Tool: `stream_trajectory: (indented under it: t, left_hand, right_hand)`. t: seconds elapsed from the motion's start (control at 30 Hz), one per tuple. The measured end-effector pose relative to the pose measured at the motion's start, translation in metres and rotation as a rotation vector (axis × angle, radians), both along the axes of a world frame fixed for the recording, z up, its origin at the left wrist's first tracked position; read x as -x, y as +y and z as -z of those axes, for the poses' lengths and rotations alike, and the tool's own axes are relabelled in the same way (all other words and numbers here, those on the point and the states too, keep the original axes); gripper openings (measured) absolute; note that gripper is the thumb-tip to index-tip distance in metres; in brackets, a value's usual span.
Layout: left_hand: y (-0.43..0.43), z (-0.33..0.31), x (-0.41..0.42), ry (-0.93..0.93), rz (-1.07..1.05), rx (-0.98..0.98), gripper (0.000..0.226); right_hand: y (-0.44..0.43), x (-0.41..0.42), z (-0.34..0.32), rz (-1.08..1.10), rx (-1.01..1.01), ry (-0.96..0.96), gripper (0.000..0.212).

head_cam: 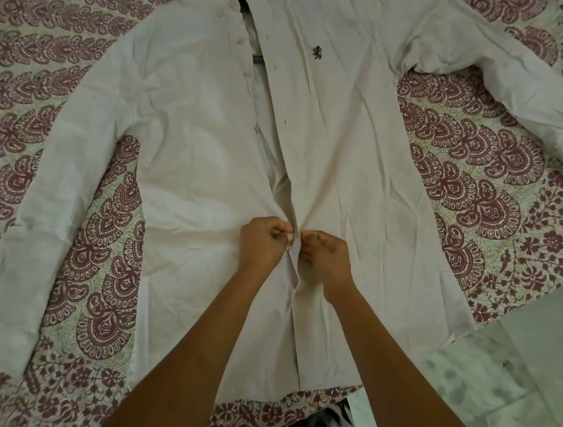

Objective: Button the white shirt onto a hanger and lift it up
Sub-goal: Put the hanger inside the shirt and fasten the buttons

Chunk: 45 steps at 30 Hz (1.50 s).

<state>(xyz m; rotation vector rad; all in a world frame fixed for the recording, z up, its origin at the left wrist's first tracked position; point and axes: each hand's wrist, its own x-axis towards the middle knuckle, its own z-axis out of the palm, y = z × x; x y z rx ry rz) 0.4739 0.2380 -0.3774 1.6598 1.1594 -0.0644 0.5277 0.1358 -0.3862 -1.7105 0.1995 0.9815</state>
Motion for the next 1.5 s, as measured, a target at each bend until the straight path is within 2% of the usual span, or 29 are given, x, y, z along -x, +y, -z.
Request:
stream_trajectory:
  t: [0.13, 0.23, 0.33, 0.43, 0.6, 0.83, 1.03, 1.1, 1.23, 1.27, 1.33, 1.4, 1.5]
  left_hand:
    - [0.002, -0.001, -0.003, 0.038, 0.06, -0.037, 0.016]
    - [0.005, -0.002, -0.005, 0.077, 0.065, -0.029, 0.018]
    - [0.002, -0.004, -0.004, 0.111, -0.045, 0.065, 0.013]
    - [-0.003, -0.004, -0.002, 0.089, -0.176, 0.179, 0.017]
    - [-0.009, 0.01, 0.006, 0.026, -0.231, 0.172, 0.016]
    - [-0.008, 0.02, 0.01, -0.011, -0.274, 0.232, 0.012]
    - [-0.007, 0.022, 0.011, -0.022, -0.278, 0.24, 0.013]
    - [-0.007, 0.022, 0.012, -0.031, -0.269, 0.229, 0.012]
    - [-0.007, 0.02, 0.013, -0.049, -0.171, 0.143, 0.009]
    - [-0.005, 0.02, 0.013, -0.055, -0.132, 0.112, 0.008]
    - [-0.001, 0.02, 0.014, -0.065, -0.068, 0.057, 0.006]
    - [0.003, 0.021, 0.014, -0.05, -0.02, 0.015, 0.007]
    - [0.004, 0.019, 0.008, 0.007, -0.123, 0.048, 0.007]
  right_hand:
    - [0.003, -0.008, 0.001, -0.085, 0.066, -0.028, 0.018]
    - [0.009, -0.005, 0.003, -0.126, 0.139, -0.128, 0.007]
    - [0.014, 0.001, 0.002, -0.2, 0.245, -0.336, 0.005]
    - [0.015, 0.012, 0.001, -0.233, 0.272, -0.458, 0.01]
    - [0.019, 0.027, 0.006, -0.21, 0.354, -0.587, 0.021]
    - [0.021, 0.028, 0.004, -0.19, 0.315, -0.593, 0.026]
    - [0.021, 0.023, 0.0, -0.176, 0.289, -0.551, 0.019]
    - [0.021, 0.013, -0.001, -0.17, 0.284, -0.43, 0.017]
    - [0.023, -0.021, 0.0, -0.161, 0.221, 0.072, 0.014]
    - [0.024, -0.027, 0.0, -0.189, 0.234, 0.134, 0.014]
    - [0.026, -0.033, 0.003, -0.269, 0.265, 0.111, 0.009]
    - [0.028, -0.031, 0.005, -0.337, 0.257, -0.003, 0.011]
    - [0.025, -0.014, 0.006, -0.452, 0.28, -0.333, 0.011]
